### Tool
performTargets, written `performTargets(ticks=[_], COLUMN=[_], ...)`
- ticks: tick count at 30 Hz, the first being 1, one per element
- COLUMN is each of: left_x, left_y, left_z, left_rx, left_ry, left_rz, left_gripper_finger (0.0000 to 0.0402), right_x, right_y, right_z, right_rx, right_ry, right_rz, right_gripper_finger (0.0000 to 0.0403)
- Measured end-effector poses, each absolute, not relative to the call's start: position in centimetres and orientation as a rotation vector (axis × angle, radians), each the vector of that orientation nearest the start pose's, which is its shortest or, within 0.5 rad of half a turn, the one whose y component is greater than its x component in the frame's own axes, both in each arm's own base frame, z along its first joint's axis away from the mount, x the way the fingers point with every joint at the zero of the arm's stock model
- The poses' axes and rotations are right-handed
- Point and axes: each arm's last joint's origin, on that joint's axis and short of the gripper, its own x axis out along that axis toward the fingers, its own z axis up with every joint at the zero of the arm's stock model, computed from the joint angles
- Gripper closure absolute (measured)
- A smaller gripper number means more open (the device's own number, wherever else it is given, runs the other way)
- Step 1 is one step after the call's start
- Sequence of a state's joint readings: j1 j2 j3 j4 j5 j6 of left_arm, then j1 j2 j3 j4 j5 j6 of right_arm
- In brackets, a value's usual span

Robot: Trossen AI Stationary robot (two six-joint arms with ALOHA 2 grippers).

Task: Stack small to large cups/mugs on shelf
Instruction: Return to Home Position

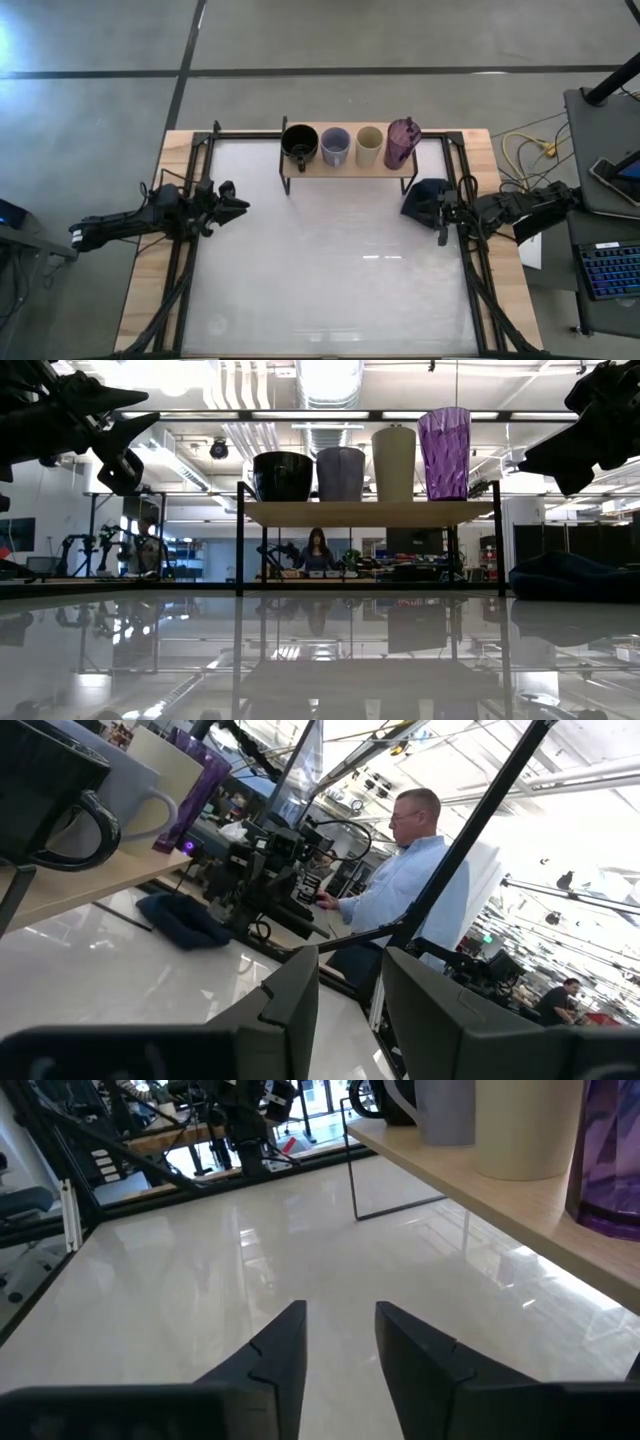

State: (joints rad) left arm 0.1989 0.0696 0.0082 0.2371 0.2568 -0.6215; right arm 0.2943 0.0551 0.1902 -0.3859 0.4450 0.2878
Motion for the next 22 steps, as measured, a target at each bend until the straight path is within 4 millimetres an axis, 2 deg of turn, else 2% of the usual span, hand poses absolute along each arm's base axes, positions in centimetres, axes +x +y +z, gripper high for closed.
performTargets(ticks=[22], left_x=[9.87], left_y=[1.24], left_z=[18.34], left_rx=[-0.58], left_ry=[-0.146], left_rz=[-0.108], left_gripper_finger=[0.0301], right_x=[8.21], right_y=[1.19], right_z=[18.72], right_rx=[0.195], right_ry=[0.21], right_rz=[-0.182], right_gripper_finger=[0.0298])
